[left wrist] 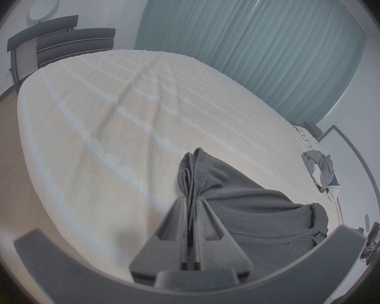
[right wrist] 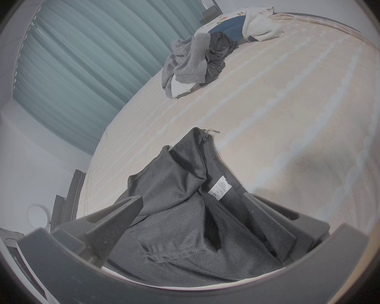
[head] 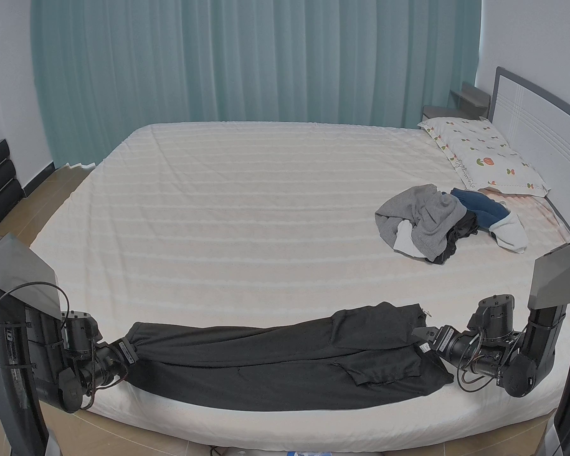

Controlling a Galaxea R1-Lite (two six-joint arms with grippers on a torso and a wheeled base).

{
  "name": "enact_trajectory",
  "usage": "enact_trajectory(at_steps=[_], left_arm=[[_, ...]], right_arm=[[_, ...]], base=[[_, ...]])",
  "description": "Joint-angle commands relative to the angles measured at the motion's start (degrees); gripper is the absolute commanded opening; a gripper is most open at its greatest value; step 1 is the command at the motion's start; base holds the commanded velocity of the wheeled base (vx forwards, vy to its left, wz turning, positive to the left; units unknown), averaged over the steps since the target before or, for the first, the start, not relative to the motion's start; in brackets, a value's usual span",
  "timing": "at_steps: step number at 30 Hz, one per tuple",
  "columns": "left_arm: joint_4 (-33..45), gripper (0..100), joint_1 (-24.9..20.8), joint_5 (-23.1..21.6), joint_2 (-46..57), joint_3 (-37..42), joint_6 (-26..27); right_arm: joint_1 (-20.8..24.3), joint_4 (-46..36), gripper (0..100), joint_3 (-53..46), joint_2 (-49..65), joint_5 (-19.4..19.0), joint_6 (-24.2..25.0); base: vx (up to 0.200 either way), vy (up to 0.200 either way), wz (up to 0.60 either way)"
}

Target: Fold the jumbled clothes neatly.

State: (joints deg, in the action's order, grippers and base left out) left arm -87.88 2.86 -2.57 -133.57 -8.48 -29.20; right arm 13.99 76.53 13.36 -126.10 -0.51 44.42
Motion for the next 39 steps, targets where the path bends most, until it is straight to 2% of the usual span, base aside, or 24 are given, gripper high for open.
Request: enact_trajectory(at_steps=[1, 8, 13, 22, 29, 39], left_arm=[[-0.01, 0, 0.21, 0.02, 0.24, -0.3, -0.16], [-0.01, 0, 0.21, 0.29, 0.33, -0.3, -0.33], [-0.1, 0, 0.39, 0.46, 0.59, -0.39, -0.33], [-0.1, 0, 0.39, 0.02, 0.77, -0.39, -0.6], [-0.01, 0, -0.05, -0.06, 0.42, -2.33, -3.59], [-0.01, 0, -0.14, 0.02, 0.68, -3.29, -3.76]], right_arm=[[-0.55, 0.02, 100, 0.0, -0.2, -0.02, 0.05], [-0.64, 0.02, 100, -0.09, -0.2, -0.02, 0.58], [-0.55, 0.02, 100, -0.18, -0.2, 0.07, 0.58], [-0.46, 0.02, 100, -0.62, -0.02, 0.25, 0.58], [-0.46, 0.11, 100, -0.7, -0.29, -0.02, 0.75], [-0.11, 0.02, 100, 0.26, -0.55, -1.07, 1.37]], base=[[0.0, 0.0, 0.0], [0.0, 0.0, 0.0], [-0.2, 0.0, 0.0], [0.0, 0.0, 0.0], [0.0, 0.0, 0.0], [0.0, 0.0, 0.0]])
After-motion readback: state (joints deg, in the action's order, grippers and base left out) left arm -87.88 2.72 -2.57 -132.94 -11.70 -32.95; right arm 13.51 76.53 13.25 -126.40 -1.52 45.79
